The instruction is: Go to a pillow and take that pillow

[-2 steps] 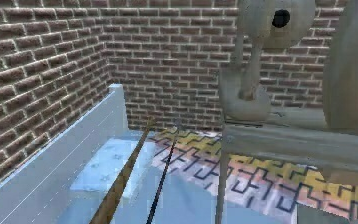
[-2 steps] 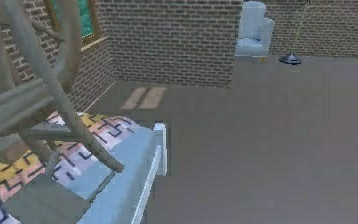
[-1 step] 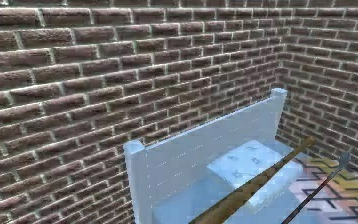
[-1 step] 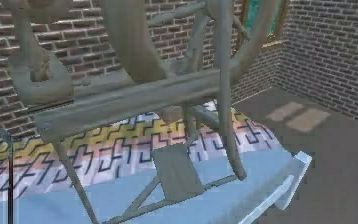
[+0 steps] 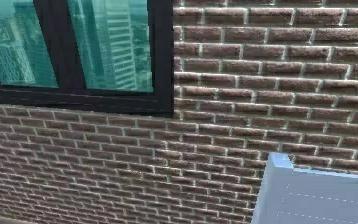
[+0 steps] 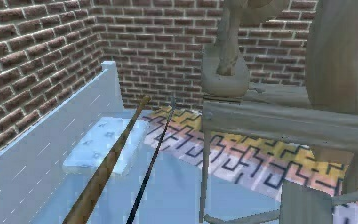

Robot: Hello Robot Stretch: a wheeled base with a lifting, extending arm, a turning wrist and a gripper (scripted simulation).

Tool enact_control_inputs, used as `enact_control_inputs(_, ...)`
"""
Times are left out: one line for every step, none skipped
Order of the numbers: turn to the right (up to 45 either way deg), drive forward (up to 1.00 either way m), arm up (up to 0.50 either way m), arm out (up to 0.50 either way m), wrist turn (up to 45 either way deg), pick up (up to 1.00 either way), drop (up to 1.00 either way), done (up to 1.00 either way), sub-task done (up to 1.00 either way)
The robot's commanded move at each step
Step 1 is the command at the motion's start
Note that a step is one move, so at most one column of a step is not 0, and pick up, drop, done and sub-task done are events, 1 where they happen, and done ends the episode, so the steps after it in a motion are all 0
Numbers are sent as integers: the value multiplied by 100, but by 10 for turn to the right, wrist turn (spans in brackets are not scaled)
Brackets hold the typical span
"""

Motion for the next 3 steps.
enact_control_inputs(-180,0,0,0,0,0,0,0,0)
enact_control_inputs(0,0,50,0,0,0,0,0,0)
enact_control_inputs(0,0,22,0,0,0,0,0,0)
